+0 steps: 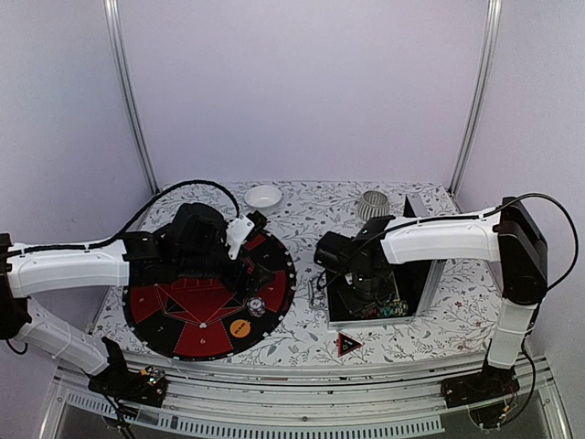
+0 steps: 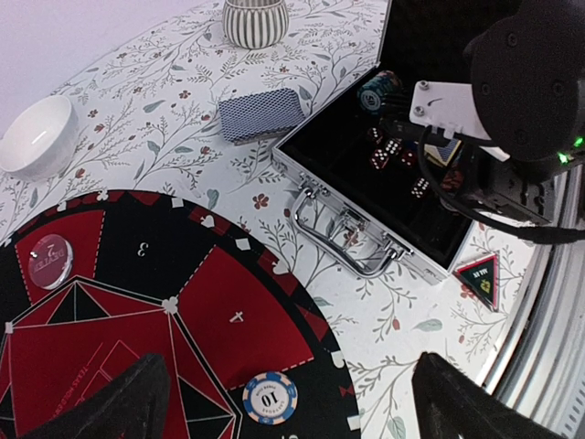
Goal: Distribute texas hold em gaming equipment
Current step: Pick up the pile of poker chips from the chip case.
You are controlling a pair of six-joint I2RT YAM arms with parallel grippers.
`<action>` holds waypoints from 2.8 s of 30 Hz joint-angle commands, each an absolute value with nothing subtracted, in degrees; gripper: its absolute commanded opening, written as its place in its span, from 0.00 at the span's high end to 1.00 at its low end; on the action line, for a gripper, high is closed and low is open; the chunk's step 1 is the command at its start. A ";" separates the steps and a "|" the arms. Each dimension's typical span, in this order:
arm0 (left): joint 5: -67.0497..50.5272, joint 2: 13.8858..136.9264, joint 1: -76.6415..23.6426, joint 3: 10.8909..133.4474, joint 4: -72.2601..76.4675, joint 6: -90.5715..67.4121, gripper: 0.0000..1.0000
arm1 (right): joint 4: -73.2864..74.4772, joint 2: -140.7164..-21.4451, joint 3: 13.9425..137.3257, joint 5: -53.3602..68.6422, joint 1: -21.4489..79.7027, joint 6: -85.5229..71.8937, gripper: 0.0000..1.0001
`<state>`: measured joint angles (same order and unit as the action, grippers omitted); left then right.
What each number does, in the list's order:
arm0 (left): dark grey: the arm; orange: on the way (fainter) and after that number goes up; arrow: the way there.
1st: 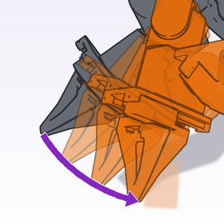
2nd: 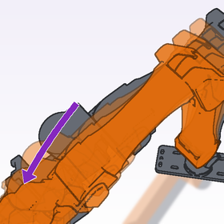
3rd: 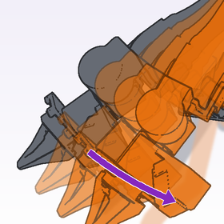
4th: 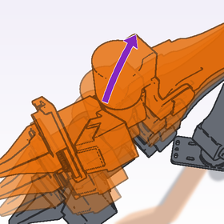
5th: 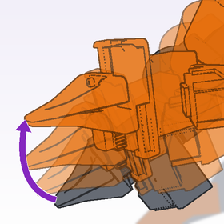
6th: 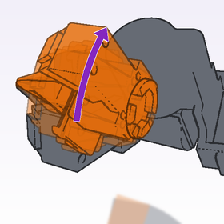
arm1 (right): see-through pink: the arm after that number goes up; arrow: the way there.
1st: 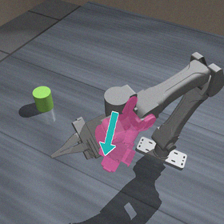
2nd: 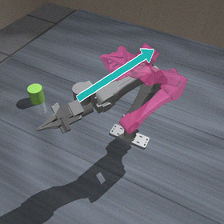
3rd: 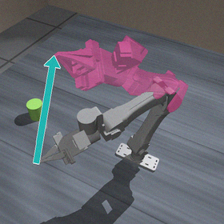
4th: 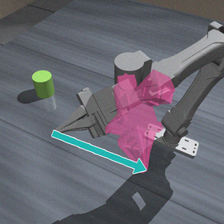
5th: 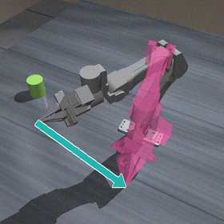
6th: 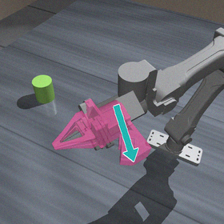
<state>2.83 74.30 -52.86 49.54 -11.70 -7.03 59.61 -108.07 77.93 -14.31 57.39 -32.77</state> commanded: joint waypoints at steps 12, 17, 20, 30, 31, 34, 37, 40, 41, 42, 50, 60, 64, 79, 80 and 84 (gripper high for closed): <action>3.04 72.35 -52.82 48.54 -12.56 -6.67 0.05 | 64.80 -113.88 78.16 -20.24 57.62 -34.16 0.55; 3.20 72.29 -52.90 48.34 -12.44 -6.68 0.05 | 67.26 -114.15 80.18 -21.62 58.12 -34.88 0.57; 3.17 72.40 -52.86 48.34 -12.40 -6.59 0.05 | 67.73 -113.59 81.83 -21.75 58.46 -34.74 0.60; 3.29 72.13 -52.84 48.25 -12.74 -6.44 0.05 | 67.90 -109.75 83.65 -19.47 58.71 -34.13 0.57; 3.29 72.11 -52.82 48.19 -12.74 -6.42 0.05 | 67.97 -109.59 83.47 -19.09 58.69 -34.42 0.56; 3.32 72.05 -52.84 48.04 -12.68 -6.42 0.05 | 66.50 -108.83 82.01 -16.69 58.73 -34.56 0.55; 3.31 71.99 -52.87 47.91 -12.75 -6.50 0.05 | 65.46 -108.35 80.68 -15.62 58.67 -34.76 0.56; 3.36 71.74 -52.84 47.75 -12.75 -6.59 0.05 | 64.92 -108.52 79.73 -15.08 58.67 -35.15 0.59; 3.39 71.60 -52.88 47.73 -12.78 -6.59 0.05 | 64.54 -108.63 79.39 -14.73 58.71 -34.91 0.60; 3.38 71.51 -52.83 47.73 -12.83 -6.57 0.05 | 64.36 -108.82 79.15 -14.51 58.71 -34.79 0.60; 3.36 71.10 -52.82 47.61 -12.94 -6.62 0.05 | 64.33 -109.93 77.35 -13.99 58.68 -35.21 0.61; 3.64 71.02 -52.87 47.50 -13.01 -6.24 0.05 | 62.34 -109.17 80.81 -13.87 58.74 -34.72 0.63; 3.57 70.84 -52.84 47.30 -12.98 -6.40 0.05 | 62.21 -109.83 80.79 -13.79 58.88 -34.38 0.63; 3.24 70.66 -52.84 47.01 -12.99 -6.26 0.05 | 64.93 -111.45 79.25 -16.40 58.86 -36.02 0.57; 3.31 70.66 -52.85 46.94 -12.93 -6.24 0.05 | 64.61 -111.40 79.13 -15.97 58.83 -36.00 0.57; 3.27 70.87 -52.79 46.76 -12.60 -6.15 0.05 | 64.28 -111.68 79.27 -15.19 59.05 -35.60 0.55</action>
<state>3.46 71.64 -52.86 47.83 -12.73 -6.87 64.99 -110.21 79.85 -16.27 58.52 -35.16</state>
